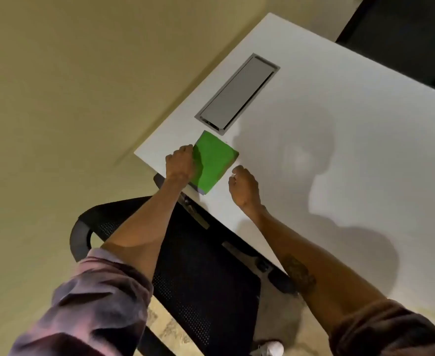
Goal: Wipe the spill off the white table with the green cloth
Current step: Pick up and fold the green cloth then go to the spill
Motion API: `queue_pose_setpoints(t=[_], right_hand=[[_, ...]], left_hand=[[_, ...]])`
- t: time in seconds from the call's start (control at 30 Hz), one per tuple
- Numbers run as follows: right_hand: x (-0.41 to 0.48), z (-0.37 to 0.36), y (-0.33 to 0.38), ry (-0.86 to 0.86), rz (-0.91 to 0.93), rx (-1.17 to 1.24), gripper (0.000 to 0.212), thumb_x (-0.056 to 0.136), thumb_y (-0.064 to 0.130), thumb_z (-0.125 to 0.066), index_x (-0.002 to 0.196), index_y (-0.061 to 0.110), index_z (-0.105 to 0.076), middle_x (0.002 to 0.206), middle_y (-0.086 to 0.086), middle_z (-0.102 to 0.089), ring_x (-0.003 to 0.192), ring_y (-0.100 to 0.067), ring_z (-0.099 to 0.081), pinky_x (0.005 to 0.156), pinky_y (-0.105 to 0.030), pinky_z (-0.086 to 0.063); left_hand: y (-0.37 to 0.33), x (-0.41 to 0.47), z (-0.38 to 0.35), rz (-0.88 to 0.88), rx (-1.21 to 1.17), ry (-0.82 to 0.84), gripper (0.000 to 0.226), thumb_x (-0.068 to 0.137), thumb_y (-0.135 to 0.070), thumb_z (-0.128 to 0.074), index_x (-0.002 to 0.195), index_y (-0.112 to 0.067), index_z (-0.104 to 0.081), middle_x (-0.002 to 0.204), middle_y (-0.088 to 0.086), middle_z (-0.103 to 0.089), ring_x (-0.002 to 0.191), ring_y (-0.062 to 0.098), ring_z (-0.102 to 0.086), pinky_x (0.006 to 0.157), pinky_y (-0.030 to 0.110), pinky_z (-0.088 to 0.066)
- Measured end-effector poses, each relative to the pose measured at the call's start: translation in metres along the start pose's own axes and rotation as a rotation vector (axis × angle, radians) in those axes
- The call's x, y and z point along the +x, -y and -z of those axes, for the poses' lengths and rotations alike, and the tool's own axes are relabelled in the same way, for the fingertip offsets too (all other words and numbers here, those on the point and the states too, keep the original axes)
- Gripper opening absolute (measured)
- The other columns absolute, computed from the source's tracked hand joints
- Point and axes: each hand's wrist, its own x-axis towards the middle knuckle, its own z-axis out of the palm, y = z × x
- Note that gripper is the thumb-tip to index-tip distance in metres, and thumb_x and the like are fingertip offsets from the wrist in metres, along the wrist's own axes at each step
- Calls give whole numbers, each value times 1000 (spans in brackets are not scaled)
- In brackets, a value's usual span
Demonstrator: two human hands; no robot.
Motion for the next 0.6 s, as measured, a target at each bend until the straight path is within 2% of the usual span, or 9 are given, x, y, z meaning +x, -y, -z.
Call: queue_pose_setpoints(t=[0.13, 0.27, 0.37, 0.47, 0.6], right_hand=[[14, -21, 5, 11, -193, 197, 28, 94, 13, -52, 122, 7, -54, 122, -14, -66, 110, -33, -63, 92, -36, -49], [29, -39, 7, -48, -308, 336, 31, 93, 15, -54, 122, 7, -50, 118, -16, -66, 105, -35, -63, 87, -37, -48], [36, -51, 7, -60, -376, 416, 30, 92, 13, -55, 120, 9, -47, 111, -15, -67, 102, -35, -63, 86, -39, -48], [42, -58, 9, -70, -459, 511, 30, 90, 11, -55, 118, 11, -43, 100, -11, -65, 99, -36, -65, 86, -42, -52], [48, -61, 14, -67, -526, 582, 33, 88, 11, -59, 117, 12, -42, 110, -17, -67, 101, -36, -65, 90, -45, -54]], left_hand=[[7, 11, -18, 106, -60, 35, 39, 103, -15, -46, 140, -6, -46, 138, 18, -57, 126, 39, -54, 101, 50, -42], [19, 26, -32, 201, -174, 44, 41, 106, -23, -43, 143, -6, -43, 142, 19, -53, 131, 40, -50, 105, 51, -39], [29, 35, -40, 249, -261, 55, 44, 106, -27, -44, 147, -9, -43, 145, 17, -52, 133, 40, -47, 107, 52, -37], [31, 42, -47, 248, -302, 40, 41, 105, -32, -46, 139, -11, -52, 141, 16, -55, 130, 40, -49, 106, 53, -35], [22, 48, -49, 236, -306, 53, 41, 104, -38, -51, 140, -18, -56, 136, 11, -59, 128, 38, -53, 104, 50, -32]])
